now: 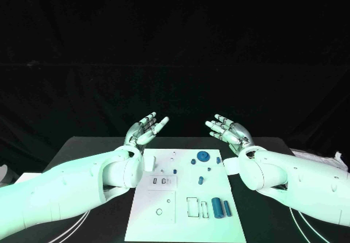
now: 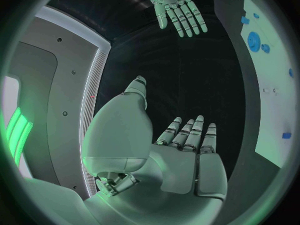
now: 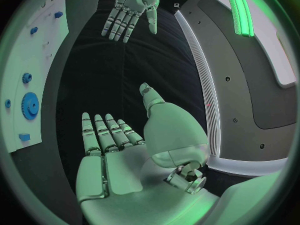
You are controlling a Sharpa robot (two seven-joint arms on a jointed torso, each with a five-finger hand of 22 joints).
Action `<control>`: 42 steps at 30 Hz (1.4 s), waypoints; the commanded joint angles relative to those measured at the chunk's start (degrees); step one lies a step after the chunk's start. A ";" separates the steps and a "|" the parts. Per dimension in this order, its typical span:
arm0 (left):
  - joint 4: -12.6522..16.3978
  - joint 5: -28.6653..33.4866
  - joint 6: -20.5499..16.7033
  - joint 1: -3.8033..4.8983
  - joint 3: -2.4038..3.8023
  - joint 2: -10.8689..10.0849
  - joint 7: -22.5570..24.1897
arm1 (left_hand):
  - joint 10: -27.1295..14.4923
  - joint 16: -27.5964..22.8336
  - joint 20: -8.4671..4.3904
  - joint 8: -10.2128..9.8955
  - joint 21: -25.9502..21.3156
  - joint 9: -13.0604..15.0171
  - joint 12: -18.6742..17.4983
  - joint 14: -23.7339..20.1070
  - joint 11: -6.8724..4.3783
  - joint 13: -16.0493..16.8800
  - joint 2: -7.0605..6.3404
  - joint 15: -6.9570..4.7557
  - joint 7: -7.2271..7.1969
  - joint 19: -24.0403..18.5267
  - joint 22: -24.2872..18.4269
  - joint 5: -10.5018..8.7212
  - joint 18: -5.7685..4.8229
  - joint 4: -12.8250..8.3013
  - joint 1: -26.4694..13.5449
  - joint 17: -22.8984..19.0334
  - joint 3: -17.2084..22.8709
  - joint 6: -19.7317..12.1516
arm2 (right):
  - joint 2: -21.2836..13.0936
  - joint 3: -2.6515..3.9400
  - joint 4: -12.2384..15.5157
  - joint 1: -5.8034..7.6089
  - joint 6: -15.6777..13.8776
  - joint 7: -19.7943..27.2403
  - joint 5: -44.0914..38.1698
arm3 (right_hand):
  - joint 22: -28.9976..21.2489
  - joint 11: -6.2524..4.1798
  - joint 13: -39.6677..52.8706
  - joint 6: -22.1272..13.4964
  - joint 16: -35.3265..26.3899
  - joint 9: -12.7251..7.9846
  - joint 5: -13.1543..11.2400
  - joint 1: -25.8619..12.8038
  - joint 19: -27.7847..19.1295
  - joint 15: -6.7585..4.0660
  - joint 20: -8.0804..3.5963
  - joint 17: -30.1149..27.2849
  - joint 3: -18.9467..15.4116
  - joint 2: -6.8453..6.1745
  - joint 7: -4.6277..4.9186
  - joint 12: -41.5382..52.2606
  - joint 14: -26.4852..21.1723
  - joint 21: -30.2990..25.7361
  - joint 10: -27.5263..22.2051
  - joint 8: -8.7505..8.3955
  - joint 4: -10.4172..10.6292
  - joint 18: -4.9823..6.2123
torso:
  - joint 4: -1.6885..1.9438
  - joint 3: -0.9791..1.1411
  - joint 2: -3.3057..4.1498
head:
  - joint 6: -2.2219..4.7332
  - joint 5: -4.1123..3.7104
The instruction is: Assemble the parts on the task board
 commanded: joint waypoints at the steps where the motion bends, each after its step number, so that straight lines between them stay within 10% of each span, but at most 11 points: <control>1: -0.17 0.92 5.25 0.22 0.00 0.20 1.35 | 1.47 0.80 0.78 0.49 0.77 0.21 0.41 3.01 1.09 0.22 0.77 0.66 7.97 1.08 0.33 0.35 0.74 0.53 2.25 0.44 0.79 1.81 | 0.06 -0.09 -0.48 0.35 9.44 -3.75 -5.80 | 0.81 1.02 0.52 4.70 1.09 0.43 0.47 4.75 7.07 0.85 0.39 0.59 0.00 0.50 8.05 0.79 7.98 1.49 6.71 0.79 -2.61 2.58 | -0.01 -0.03 0.02 | 0.01 0.01; 6: -0.17 0.92 5.25 0.22 0.00 0.20 1.35 | 11.54 4.12 1.00 1.94 4.28 1.02 2.12 16.04 2.27 1.15 3.88 1.77 8.32 10.12 2.23 -0.07 -0.35 0.20 3.44 2.16 2.60 9.63 | 0.07 -0.17 -0.79 0.60 10.98 -4.40 -6.67 | 2.49 0.02 1.85 18.42 5.04 1.72 -1.00 8.67 22.32 -1.03 0.32 1.99 0.51 0.63 7.50 3.77 29.80 5.50 26.10 3.01 -5.71 5.69 | -0.01 -0.03 0.02 | 0.01 0.01; 7: -0.05 1.09 6.02 0.35 0.01 -1.37 2.12 | 16.00 5.31 0.98 2.55 5.74 1.31 2.95 20.58 1.99 1.51 4.54 1.57 8.42 13.84 2.94 -0.21 -0.16 0.02 3.80 2.70 2.84 12.67 | -0.17 -0.05 -2.93 1.23 7.34 -2.14 -17.50 | 2.59 -0.55 1.92 22.59 5.45 2.04 -1.19 9.35 23.78 -1.71 0.31 1.95 0.71 0.67 7.00 4.40 31.92 6.11 29.50 3.69 -6.26 6.35 | -0.03 -0.18 0.12 | -0.35 -0.16; 9: 0.18 1.10 6.71 0.44 0.01 -1.93 2.30 | 31.20 7.89 0.74 4.34 11.36 2.11 6.15 28.34 0.48 2.73 5.94 -0.31 7.66 27.78 5.56 -0.34 1.49 -0.60 4.63 3.58 2.98 21.35 | -0.23 0.05 -3.38 1.40 6.05 -2.02 -22.38 | 2.67 -1.69 1.66 30.79 5.86 2.46 -1.34 10.35 26.62 -2.93 0.02 1.79 1.23 0.66 6.00 4.94 35.90 7.19 33.48 4.81 -7.33 7.01 | 0.01 -0.25 0.36 | -0.52 -0.25; 14: 1.14 1.12 12.40 0.66 0.01 -3.48 1.43 | 42.87 12.28 -1.30 7.78 16.68 3.32 9.03 41.60 -2.50 3.31 7.58 -4.32 5.51 40.75 7.32 -0.46 3.40 -1.42 5.21 5.80 2.28 36.22 | -0.24 0.27 -4.38 1.91 4.66 -3.03 -30.42 | 2.73 -3.28 1.54 38.07 6.21 2.30 -2.00 10.44 31.29 -4.81 -1.66 1.94 2.71 0.52 4.91 4.63 42.26 8.91 39.19 5.06 -8.78 7.17 | -0.03 -0.20 1.36 | -0.39 -0.19; 23: 6.22 0.82 17.95 1.58 0.08 -7.82 -1.13 | 50.39 13.64 -4.55 7.08 18.31 2.47 7.59 51.75 -5.26 2.81 6.73 -7.64 3.08 49.93 7.09 -2.12 3.46 -5.98 10.16 9.71 1.58 41.69 | -1.27 0.90 -4.23 3.71 4.39 -8.43 -47.78 | 3.64 -6.06 1.62 44.42 7.41 2.28 -2.18 9.29 39.80 -8.54 -5.80 3.08 6.39 -0.59 2.88 3.39 53.19 12.88 47.54 4.50 -11.80 7.14 | 0.28 -0.03 4.19 | 0.50 -0.66; 36: 15.72 0.43 17.57 3.06 0.28 -13.98 -2.72 | 55.12 15.91 -5.57 5.63 18.47 2.25 6.22 54.02 -6.17 3.18 6.49 -8.64 2.57 52.67 6.80 -3.20 3.37 -6.57 9.60 13.85 0.41 44.12 | -2.17 1.61 -1.07 6.00 11.81 -24.36 -80.31 | 9.16 -9.95 1.76 50.09 16.71 2.47 -2.79 7.13 55.40 -14.02 -12.21 10.38 5.61 -4.11 -0.66 1.83 68.01 24.86 54.80 3.81 -11.76 6.89 | 1.16 -0.02 9.06 | 2.78 -1.85; 42: 19.09 0.42 16.79 3.59 0.56 -15.74 -2.75 | 55.38 18.80 -5.76 4.72 18.78 2.21 5.42 53.39 -6.15 3.43 6.72 -8.76 2.64 53.36 6.92 -3.20 3.30 -6.61 9.12 16.45 -0.27 44.30 | -1.73 1.65 0.17 7.36 14.16 -28.52 -88.91 | 11.88 -10.71 1.83 51.41 27.17 2.48 -2.68 5.86 57.73 -14.70 -13.06 17.59 6.51 -4.75 -1.45 1.62 67.84 29.66 55.11 2.65 -11.31 6.85 | 1.63 0.00 10.70 | 3.51 -2.26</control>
